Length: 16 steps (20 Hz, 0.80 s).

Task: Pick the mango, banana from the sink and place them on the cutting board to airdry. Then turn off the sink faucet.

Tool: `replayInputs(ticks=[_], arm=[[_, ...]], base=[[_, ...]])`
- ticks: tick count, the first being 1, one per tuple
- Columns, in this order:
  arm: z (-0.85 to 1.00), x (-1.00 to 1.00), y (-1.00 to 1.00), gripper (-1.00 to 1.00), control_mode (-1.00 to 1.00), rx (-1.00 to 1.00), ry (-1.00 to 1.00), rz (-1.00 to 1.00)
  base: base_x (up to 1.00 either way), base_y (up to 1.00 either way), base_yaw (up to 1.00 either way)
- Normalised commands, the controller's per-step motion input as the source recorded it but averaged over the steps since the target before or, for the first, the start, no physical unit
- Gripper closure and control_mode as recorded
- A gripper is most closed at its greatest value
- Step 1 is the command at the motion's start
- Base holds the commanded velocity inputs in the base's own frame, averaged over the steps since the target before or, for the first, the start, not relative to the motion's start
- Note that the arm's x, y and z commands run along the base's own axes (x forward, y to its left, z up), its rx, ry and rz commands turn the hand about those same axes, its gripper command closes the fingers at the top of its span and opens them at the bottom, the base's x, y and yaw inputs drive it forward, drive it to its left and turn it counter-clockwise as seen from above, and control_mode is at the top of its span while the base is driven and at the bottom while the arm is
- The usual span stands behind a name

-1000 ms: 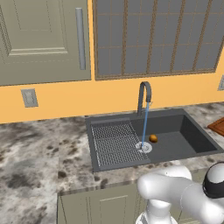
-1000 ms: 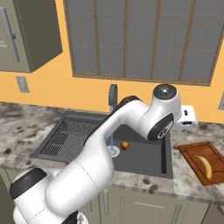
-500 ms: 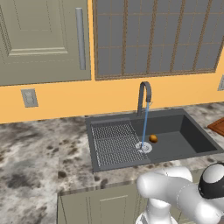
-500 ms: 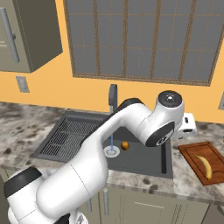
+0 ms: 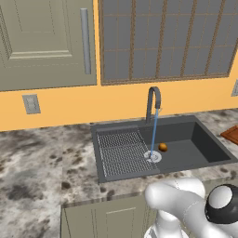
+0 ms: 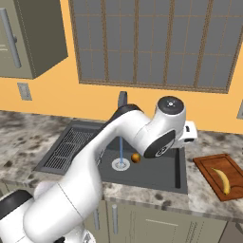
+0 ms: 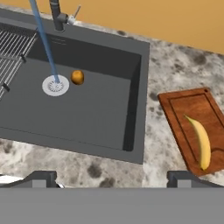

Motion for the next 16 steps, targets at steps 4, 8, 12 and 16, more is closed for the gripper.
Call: replayInputs(ticks=[4, 8, 12, 16], arm=[[0.13, 0.0, 0.59, -1.0, -1.0, 0.0, 0.0, -0.03], [-0.04, 0.0, 0.72, -1.0, -1.0, 0.02, -0.1, -0.16], [-0.14, 0.0, 0.67, -1.0, -1.0, 0.02, -0.12, -0.35], [-0.07, 0.0, 0.46, -1.0, -1.0, 0.05, -0.04, -0.39]], base=[[0.0, 0.0, 0.0], [0.0, 0.0, 0.0], [0.0, 0.0, 0.0], [0.0, 0.0, 0.0]])
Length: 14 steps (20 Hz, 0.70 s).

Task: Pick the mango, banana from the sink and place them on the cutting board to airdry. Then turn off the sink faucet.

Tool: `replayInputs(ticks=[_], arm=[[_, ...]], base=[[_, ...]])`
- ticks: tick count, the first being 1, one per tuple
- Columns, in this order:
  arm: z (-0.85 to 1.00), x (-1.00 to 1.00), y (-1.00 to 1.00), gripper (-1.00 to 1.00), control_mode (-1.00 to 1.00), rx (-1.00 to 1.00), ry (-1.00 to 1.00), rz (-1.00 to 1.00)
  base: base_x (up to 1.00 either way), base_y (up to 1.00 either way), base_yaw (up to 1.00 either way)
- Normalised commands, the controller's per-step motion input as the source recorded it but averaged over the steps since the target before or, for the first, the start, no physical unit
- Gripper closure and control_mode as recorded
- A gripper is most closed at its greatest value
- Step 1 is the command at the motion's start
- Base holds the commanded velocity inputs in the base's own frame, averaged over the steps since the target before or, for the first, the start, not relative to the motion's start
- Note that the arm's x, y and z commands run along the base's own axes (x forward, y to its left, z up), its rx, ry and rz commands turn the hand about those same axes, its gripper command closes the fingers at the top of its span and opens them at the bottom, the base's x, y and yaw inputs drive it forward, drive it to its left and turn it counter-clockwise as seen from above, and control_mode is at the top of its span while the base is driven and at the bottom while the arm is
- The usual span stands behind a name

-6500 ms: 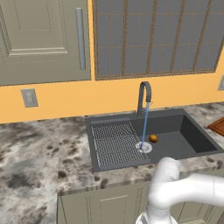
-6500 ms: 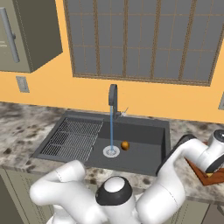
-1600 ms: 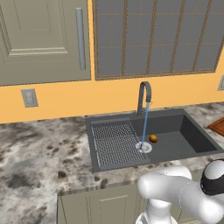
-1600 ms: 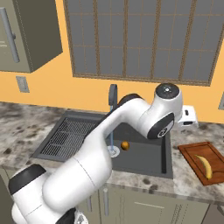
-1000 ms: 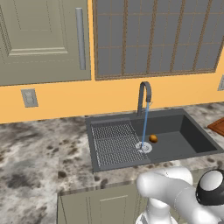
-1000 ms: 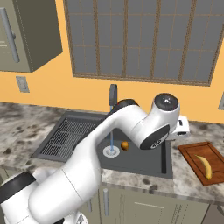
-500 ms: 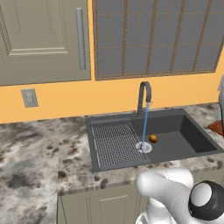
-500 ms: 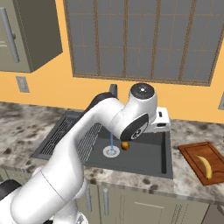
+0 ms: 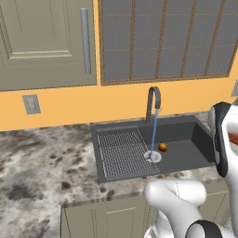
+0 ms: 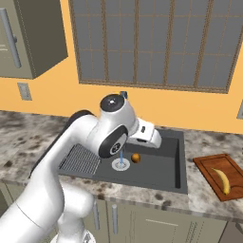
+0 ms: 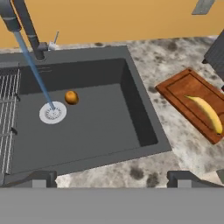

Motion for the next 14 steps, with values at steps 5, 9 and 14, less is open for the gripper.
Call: replayInputs(ticks=[5, 9, 14], arm=[[0.0, 0.26, 0.38, -1.0, -1.0, 0.03, 0.09, -0.09], [0.02, 0.4, 0.14, -1.0, -1.0, 0.06, 0.16, 0.02], [0.01, 0.37, 0.11, -1.0, -1.0, 0.07, 0.12, 0.14]], base=[[0.0, 0.0, 0.0], [0.0, 0.0, 0.0], [0.0, 0.0, 0.0]])
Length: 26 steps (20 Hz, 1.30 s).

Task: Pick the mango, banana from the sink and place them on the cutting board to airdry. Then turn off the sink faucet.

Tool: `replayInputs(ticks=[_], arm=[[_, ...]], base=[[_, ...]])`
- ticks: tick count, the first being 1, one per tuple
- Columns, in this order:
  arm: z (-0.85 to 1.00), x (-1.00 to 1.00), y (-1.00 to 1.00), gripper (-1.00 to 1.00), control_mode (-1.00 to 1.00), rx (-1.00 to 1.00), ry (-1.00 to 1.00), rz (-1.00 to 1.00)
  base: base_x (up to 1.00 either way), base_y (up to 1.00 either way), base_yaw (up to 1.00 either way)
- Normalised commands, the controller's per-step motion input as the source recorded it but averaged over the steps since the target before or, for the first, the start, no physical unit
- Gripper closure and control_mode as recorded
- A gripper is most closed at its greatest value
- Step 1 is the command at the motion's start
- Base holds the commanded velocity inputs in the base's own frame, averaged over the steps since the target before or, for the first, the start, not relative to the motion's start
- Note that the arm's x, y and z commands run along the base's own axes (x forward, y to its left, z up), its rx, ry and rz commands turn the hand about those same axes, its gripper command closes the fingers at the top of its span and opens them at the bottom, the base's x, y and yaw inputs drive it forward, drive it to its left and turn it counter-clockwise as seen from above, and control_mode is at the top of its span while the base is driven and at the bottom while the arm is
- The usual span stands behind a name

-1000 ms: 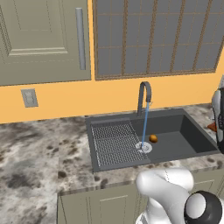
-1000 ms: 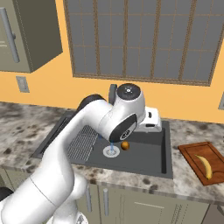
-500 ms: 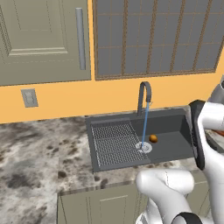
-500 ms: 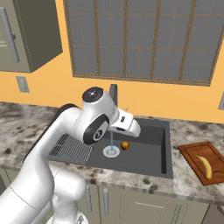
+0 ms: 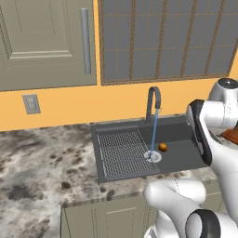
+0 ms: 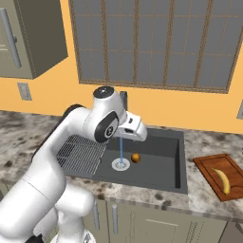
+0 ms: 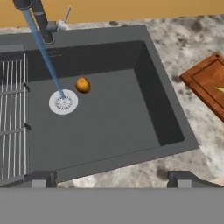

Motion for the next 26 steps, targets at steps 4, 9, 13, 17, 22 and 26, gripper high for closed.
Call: replayInputs(ticks=[4, 9, 13, 17, 22, 26], arm=[[-0.09, 0.14, 0.09, -1.0, -1.0, 0.04, 0.02, 0.18], [-0.29, 0.07, 0.11, -1.0, -1.0, 0.03, 0.0, 0.17], [-0.43, 0.14, 0.19, -1.0, -1.0, 0.0, 0.0, 0.14], [-0.38, 0.25, 0.2, -1.0, -1.0, 0.0, 0.0, 0.11], [-0.38, 0.27, 0.15, -1.0, -1.0, 0.0, 0.0, 0.03], [-0.36, 0.28, 0.03, -1.0, -1.0, 0.0, 0.0, 0.0]], base=[[0.0, 0.0, 0.0], [0.0, 0.0, 0.0], [0.0, 0.0, 0.0], [0.0, 0.0, 0.0], [0.0, 0.0, 0.0], [0.0, 0.0, 0.0]])
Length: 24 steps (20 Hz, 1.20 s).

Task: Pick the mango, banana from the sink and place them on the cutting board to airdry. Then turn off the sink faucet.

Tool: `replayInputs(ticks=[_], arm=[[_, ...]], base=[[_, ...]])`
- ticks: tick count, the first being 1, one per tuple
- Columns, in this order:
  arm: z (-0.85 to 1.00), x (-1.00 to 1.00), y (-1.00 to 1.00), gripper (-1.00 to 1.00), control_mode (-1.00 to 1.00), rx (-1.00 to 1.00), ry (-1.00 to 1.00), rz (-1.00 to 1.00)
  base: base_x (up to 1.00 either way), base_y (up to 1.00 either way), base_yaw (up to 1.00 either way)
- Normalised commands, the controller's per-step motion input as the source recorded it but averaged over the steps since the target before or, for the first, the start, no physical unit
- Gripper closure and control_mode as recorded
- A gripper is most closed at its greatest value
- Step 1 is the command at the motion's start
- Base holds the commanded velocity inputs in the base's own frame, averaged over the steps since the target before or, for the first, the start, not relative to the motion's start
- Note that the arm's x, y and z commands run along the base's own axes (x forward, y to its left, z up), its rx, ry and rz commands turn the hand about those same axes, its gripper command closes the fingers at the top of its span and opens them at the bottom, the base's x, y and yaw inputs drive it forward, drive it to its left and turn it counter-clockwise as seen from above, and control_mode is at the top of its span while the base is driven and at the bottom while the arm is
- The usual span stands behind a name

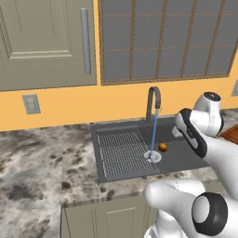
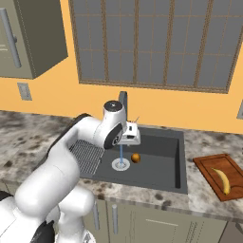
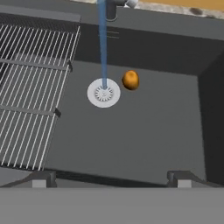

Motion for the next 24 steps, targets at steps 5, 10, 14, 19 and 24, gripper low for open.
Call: replayInputs(ticks=[5, 10, 14, 19, 24], arm=[[-0.33, 0.28, 0.0, -1.0, -1.0, 0.01, 0.0, 0.0], [-0.26, 0.29, 0.0, -1.0, -1.0, 0.04, 0.0, 0.0], [-0.2, 0.37, 0.01, -1.0, -1.0, 0.05, 0.02, -0.02], [-0.24, 0.31, 0.0, -1.0, -1.0, 0.04, 0.03, -0.02], [-0.27, 0.3, 0.0, -1.0, -1.0, 0.02, 0.04, -0.02]], base=[[0.0, 0.0, 0.0], [0.0, 0.0, 0.0], [0.0, 0.0, 0.0], [0.0, 0.0, 0.0], [0.0, 0.0, 0.0]])
